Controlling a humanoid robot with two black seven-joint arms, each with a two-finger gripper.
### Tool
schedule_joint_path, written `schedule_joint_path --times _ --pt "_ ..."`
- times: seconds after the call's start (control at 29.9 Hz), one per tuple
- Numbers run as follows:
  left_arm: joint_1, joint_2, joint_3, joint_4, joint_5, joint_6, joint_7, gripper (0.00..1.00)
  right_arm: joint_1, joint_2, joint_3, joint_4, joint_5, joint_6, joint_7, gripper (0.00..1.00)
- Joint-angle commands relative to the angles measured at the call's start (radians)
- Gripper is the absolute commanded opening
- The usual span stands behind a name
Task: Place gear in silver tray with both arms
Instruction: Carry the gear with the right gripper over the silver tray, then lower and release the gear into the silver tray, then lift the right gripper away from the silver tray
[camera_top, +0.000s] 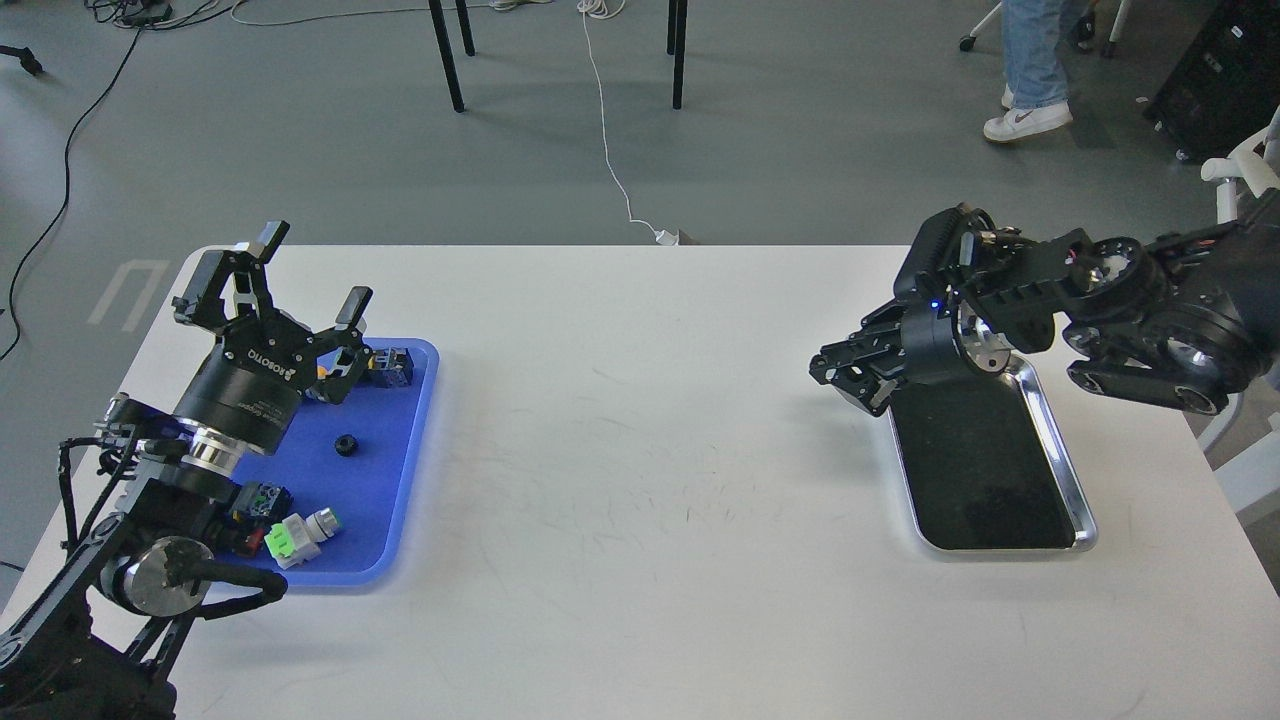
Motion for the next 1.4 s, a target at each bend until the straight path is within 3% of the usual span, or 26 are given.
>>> schedule_joint_path --times 0.0,0.3,0.6,0.84,1.04,1.14,1.24,1.37 --pt "0.001 -0.003 0.003 0.0 0.0 0.0 0.0 0.98 -0.07 -0.079 -0.005 -0.03 -0.046 0.001 0.0 0.21" --pt "0.001 -0.009 0.008 0.0 0.0 -0.002 0.001 0.98 -0.178 -0.141 -0.005 -0.16 -0.073 0.001 0.0 0.21" --pt "0.001 -0.018 0.008 0.0 0.002 -0.002 0.001 0.98 -0.227 -0.058 -0.003 -0.275 -0.073 0.001 0.0 0.21" --pt "0.001 -0.02 0.009 0.0 0.002 -0.008 0.003 0.98 -0.236 -0.044 -0.005 -0.269 -0.072 0.001 0.0 0.26" --pt "0.001 -0.021 0.009 0.0 0.002 -0.008 0.003 0.98 -0.238 -0.059 -0.006 -0.26 -0.072 0.0 0.0 0.4" --pt "0.0 -0.021 0.009 0.0 0.002 -0.008 0.003 0.98 -0.236 -0.073 -0.005 -0.243 -0.072 -0.002 0.0 0.53" --pt "0.001 -0.021 0.009 0.0 0.002 -0.008 0.003 0.98 -0.219 -0.087 0.017 -0.215 -0.06 -0.017 0.0 0.91" --pt "0.001 -0.021 0.009 0.0 0.002 -0.008 0.001 0.98 -0.19 -0.142 0.143 -0.157 -0.038 -0.034 0.0 0.95"
